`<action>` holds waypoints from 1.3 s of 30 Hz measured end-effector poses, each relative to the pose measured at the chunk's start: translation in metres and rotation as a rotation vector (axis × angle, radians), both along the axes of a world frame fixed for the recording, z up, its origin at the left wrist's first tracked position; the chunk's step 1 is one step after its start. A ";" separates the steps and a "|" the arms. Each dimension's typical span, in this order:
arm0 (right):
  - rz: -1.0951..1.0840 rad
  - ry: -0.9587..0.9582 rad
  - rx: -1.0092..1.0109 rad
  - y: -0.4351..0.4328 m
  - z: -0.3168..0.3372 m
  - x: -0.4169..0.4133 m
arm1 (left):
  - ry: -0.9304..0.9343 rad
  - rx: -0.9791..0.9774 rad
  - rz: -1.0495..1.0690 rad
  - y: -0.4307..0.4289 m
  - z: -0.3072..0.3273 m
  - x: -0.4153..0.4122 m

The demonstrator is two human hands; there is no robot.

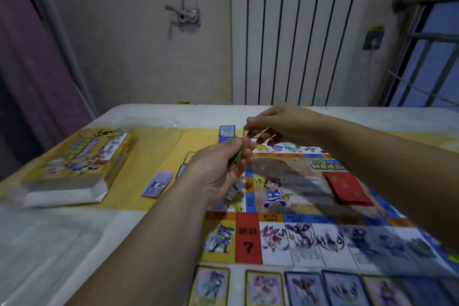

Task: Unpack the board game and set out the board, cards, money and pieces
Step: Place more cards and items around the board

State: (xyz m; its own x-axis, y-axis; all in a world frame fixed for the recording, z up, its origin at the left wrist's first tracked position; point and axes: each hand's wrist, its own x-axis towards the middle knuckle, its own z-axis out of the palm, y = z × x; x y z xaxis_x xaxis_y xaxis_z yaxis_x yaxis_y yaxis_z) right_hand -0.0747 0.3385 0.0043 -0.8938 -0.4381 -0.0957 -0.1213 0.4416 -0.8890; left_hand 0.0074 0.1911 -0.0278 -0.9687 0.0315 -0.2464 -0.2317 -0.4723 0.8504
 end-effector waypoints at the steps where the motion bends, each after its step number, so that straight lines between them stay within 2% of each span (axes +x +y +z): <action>1: 0.081 -0.014 0.029 -0.008 0.003 0.016 | 0.010 -0.030 -0.003 -0.004 0.001 0.009; 6: 0.200 0.045 0.074 -0.051 0.005 0.067 | 0.027 -0.204 0.016 -0.035 -0.001 0.050; 10: 0.196 0.071 0.088 -0.085 -0.001 0.087 | 0.010 -0.181 0.076 -0.059 -0.007 0.078; 12: 0.132 0.076 0.039 -0.100 -0.006 0.090 | -0.013 -0.066 0.158 -0.072 -0.008 0.086; 16: -0.030 0.141 0.071 -0.124 -0.021 0.086 | -0.032 0.380 0.352 -0.103 -0.012 0.091; 18: -0.061 0.149 0.099 -0.137 -0.030 0.082 | 0.034 0.457 0.443 -0.112 -0.019 0.092; 25: -0.156 0.226 0.109 -0.169 -0.042 0.068 | 0.160 0.383 0.560 -0.114 -0.036 0.096; 29: -0.034 0.215 0.037 -0.159 -0.026 0.085 | 0.135 0.387 0.481 -0.112 -0.033 0.096; 32: 0.047 0.224 0.063 -0.139 -0.011 0.109 | 0.126 0.376 0.410 -0.101 -0.026 0.099; 36: 0.017 0.184 -0.006 -0.104 -0.004 0.140 | 0.196 0.282 0.344 -0.070 -0.013 0.105; 39: -0.051 0.086 -0.158 -0.078 -0.002 0.158 | 0.265 0.246 0.311 -0.037 -0.002 0.112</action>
